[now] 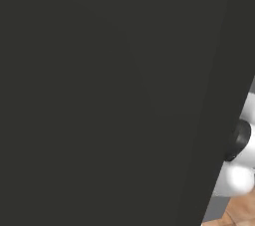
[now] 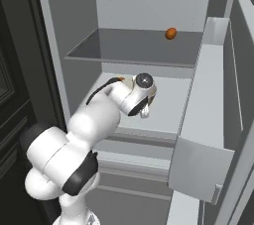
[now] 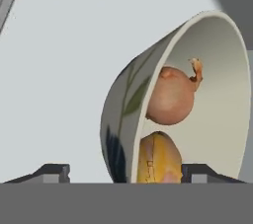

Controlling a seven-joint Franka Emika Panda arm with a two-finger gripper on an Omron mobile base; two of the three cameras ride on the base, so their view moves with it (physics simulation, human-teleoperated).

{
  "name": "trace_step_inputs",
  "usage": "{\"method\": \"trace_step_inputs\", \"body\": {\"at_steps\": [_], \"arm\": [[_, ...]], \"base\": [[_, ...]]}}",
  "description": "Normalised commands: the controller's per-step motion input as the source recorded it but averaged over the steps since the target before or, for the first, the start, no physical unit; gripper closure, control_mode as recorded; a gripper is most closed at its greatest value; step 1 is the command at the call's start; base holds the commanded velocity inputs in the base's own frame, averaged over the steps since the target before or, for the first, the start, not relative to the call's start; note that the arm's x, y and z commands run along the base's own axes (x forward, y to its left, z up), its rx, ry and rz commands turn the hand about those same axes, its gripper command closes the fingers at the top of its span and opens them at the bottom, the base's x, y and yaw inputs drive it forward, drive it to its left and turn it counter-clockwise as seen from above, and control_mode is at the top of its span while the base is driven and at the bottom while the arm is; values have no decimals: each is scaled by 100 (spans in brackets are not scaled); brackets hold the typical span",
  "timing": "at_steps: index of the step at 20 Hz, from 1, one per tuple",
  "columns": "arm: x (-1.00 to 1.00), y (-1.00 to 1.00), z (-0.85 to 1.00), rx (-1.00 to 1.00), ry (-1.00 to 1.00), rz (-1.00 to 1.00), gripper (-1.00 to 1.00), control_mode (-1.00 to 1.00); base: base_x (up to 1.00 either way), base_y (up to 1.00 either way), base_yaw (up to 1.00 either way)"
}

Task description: Pick the chicken drumstick and onion from their plates and place them in the bowl. Then put the bowl in the fridge.

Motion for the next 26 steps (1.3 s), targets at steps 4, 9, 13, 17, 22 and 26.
{"method": "trace_step_inputs", "body": {"at_steps": [4, 9, 13, 17, 22, 26], "arm": [[-45, 1, 29, 0, -2, 3, -100, -100], [-67, 10, 17, -10, -2, 0, -100, -100], [-77, 14, 15, -12, -1, 0, -100, -100], [-80, 18, 17, -13, -1, 0, -100, -100], [-84, 24, 12, -15, -5, 14, -100, -100], [-81, 26, 10, -19, -6, 21, -100, -100]], "base": [[0, 0, 0], [0, 0, 0], [0, 0, 0], [0, 0, 0], [0, 0, 0], [0, 0, 0]]}}
